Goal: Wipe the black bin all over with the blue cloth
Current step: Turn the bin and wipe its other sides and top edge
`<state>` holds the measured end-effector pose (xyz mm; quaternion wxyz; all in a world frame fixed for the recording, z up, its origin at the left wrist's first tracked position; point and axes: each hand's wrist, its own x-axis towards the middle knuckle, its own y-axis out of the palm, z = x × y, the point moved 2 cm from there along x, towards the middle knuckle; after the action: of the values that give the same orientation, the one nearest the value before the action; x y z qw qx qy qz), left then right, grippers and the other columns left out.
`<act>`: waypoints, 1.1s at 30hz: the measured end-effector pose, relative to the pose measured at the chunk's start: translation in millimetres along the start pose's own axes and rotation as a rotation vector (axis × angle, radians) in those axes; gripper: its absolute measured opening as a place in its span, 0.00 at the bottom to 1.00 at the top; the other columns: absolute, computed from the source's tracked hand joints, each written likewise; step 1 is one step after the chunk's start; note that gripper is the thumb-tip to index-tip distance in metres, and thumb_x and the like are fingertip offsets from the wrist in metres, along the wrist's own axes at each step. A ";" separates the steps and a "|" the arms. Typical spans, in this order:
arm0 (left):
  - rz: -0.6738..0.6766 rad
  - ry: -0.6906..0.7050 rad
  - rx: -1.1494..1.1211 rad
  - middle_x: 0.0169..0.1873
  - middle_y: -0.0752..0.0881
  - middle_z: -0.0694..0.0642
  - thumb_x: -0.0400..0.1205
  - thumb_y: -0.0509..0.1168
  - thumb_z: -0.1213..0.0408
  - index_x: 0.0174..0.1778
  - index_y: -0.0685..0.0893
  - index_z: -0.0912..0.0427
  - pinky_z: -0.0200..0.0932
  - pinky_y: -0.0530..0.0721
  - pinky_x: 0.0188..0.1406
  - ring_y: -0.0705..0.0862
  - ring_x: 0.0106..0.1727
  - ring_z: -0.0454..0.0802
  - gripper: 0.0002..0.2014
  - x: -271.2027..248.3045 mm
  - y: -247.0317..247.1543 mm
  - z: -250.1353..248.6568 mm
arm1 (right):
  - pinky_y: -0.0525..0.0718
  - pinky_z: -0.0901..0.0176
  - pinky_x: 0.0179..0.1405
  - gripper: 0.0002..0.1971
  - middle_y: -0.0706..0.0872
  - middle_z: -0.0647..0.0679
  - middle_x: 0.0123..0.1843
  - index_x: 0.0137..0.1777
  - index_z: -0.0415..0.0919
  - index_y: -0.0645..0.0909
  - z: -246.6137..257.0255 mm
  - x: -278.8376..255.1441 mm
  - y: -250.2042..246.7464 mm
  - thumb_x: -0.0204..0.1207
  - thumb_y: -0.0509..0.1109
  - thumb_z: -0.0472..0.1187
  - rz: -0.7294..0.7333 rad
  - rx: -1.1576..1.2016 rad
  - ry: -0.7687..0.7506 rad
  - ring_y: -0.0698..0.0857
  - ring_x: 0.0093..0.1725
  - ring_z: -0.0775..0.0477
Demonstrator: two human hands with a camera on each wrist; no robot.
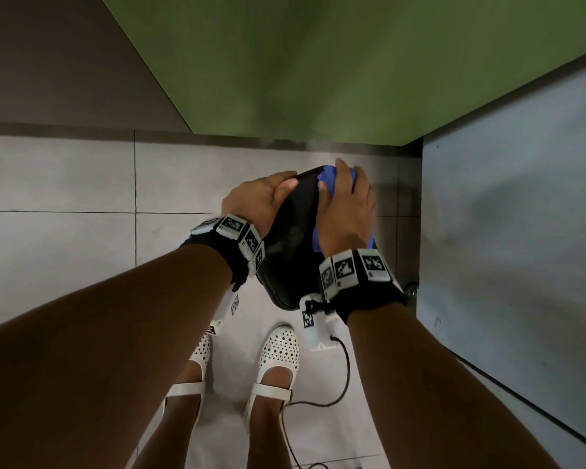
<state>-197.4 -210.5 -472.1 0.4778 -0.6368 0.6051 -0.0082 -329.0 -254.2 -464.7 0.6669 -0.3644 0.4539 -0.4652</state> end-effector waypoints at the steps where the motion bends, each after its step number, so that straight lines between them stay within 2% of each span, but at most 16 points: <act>1: 0.001 -0.015 -0.017 0.66 0.83 0.51 0.85 0.47 0.43 0.72 0.73 0.39 0.49 0.77 0.67 0.80 0.68 0.57 0.21 0.7 0.5 0.5 | 0.67 0.43 0.75 0.25 0.66 0.36 0.77 0.78 0.44 0.62 -5.5 -4.1 -0.2 0.83 0.56 0.50 -0.006 0.003 0.035 0.67 0.74 0.35; 7: -0.001 -0.057 -0.083 0.67 0.83 0.48 0.84 0.49 0.41 0.70 0.75 0.37 0.47 0.74 0.70 0.79 0.69 0.54 0.21 0.6 2.2 3.5 | 0.65 0.42 0.75 0.27 0.66 0.34 0.76 0.79 0.42 0.58 -39.0 -47.6 -5.3 0.83 0.55 0.51 0.010 0.015 0.241 0.67 0.74 0.35; 9: -0.003 -0.053 -0.074 0.67 0.83 0.47 0.84 0.48 0.41 0.70 0.75 0.37 0.47 0.75 0.69 0.79 0.69 0.54 0.21 0.6 2.9 3.2 | 0.66 0.41 0.75 0.26 0.69 0.33 0.74 0.78 0.40 0.61 -38.8 -48.7 -3.1 0.83 0.54 0.51 -0.011 0.016 0.268 0.69 0.73 0.33; 10: -0.005 -0.048 -0.061 0.66 0.83 0.48 0.84 0.47 0.42 0.70 0.75 0.37 0.47 0.75 0.68 0.79 0.68 0.54 0.21 0.7 3.5 2.8 | 0.68 0.38 0.73 0.26 0.73 0.31 0.71 0.76 0.38 0.65 -36.5 -45.5 0.0 0.83 0.53 0.52 -0.068 0.014 0.261 0.72 0.70 0.31; 12: -0.013 -0.035 -0.039 0.66 0.84 0.48 0.84 0.47 0.42 0.70 0.74 0.37 0.47 0.76 0.66 0.80 0.67 0.54 0.21 2.5 5.5 2.5 | 0.74 0.35 0.66 0.27 0.79 0.28 0.65 0.70 0.34 0.73 -28.6 -36.7 4.1 0.79 0.51 0.52 -0.183 0.035 0.236 0.78 0.63 0.27; 13: -0.017 -0.027 -0.033 0.66 0.84 0.48 0.85 0.47 0.43 0.71 0.74 0.37 0.47 0.76 0.65 0.80 0.67 0.54 0.21 2.5 5.9 2.1 | 0.74 0.36 0.66 0.27 0.79 0.28 0.65 0.69 0.33 0.74 -23.2 -30.8 3.5 0.79 0.51 0.52 -0.217 0.048 0.208 0.79 0.63 0.28; 16: -0.023 -0.010 -0.036 0.66 0.84 0.49 0.85 0.49 0.44 0.71 0.74 0.38 0.45 0.77 0.63 0.81 0.67 0.54 0.20 3.2 5.4 2.7 | 0.69 0.42 0.73 0.25 0.72 0.32 0.73 0.74 0.37 0.67 2.7 0.6 5.7 0.83 0.55 0.50 -0.084 0.121 0.098 0.71 0.72 0.33; 19: -0.029 0.008 -0.026 0.62 0.86 0.53 0.86 0.48 0.46 0.70 0.75 0.38 0.45 0.78 0.56 0.82 0.63 0.57 0.19 1.2 3.4 0.7 | 0.68 0.42 0.73 0.24 0.74 0.34 0.72 0.75 0.37 0.68 40.5 30.6 9.3 0.82 0.57 0.48 -0.039 0.133 -0.105 0.71 0.72 0.35; 22: -0.020 -0.017 -0.028 0.60 0.87 0.55 0.86 0.47 0.45 0.70 0.75 0.37 0.45 0.78 0.54 0.83 0.61 0.59 0.19 -0.2 2.0 -0.7 | 0.60 0.44 0.77 0.25 0.70 0.37 0.76 0.78 0.40 0.63 48.0 32.0 12.7 0.82 0.59 0.47 0.040 0.015 -0.133 0.64 0.77 0.38; 24: -0.023 -0.030 -0.050 0.62 0.86 0.53 0.85 0.47 0.44 0.69 0.75 0.36 0.46 0.79 0.58 0.82 0.63 0.58 0.19 0.4 2.7 -0.3 | 0.57 0.44 0.79 0.26 0.65 0.37 0.79 0.79 0.42 0.60 35.2 23.0 5.7 0.82 0.59 0.46 0.029 0.010 -0.094 0.60 0.79 0.39; 26: -0.028 -0.046 -0.066 0.64 0.85 0.51 0.84 0.48 0.43 0.69 0.75 0.36 0.47 0.79 0.64 0.81 0.65 0.57 0.19 1.9 4.6 1.7 | 0.54 0.44 0.80 0.26 0.60 0.37 0.80 0.79 0.43 0.58 14.7 9.7 -0.9 0.83 0.57 0.47 0.039 0.035 0.025 0.58 0.80 0.37; 29: -0.043 -0.066 -0.103 0.64 0.85 0.49 0.84 0.49 0.41 0.68 0.76 0.36 0.50 0.78 0.67 0.81 0.66 0.56 0.20 2.9 6.7 4.2 | 0.58 0.44 0.78 0.26 0.63 0.35 0.79 0.79 0.42 0.58 -17.7 -16.4 -8.0 0.83 0.55 0.48 0.042 0.032 0.166 0.63 0.77 0.36; 33: -0.039 -0.065 -0.123 0.65 0.85 0.50 0.84 0.49 0.41 0.68 0.76 0.36 0.51 0.77 0.69 0.81 0.67 0.56 0.20 2.2 8.3 5.1 | 0.58 0.37 0.78 0.26 0.64 0.37 0.78 0.79 0.46 0.58 -42.8 -46.7 -6.7 0.83 0.54 0.51 0.043 0.011 0.319 0.63 0.77 0.35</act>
<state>-200.0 -207.7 -481.2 0.4566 -0.6767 0.5761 0.0402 -378.6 -214.6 -460.0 0.5983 -0.2726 0.5590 -0.5052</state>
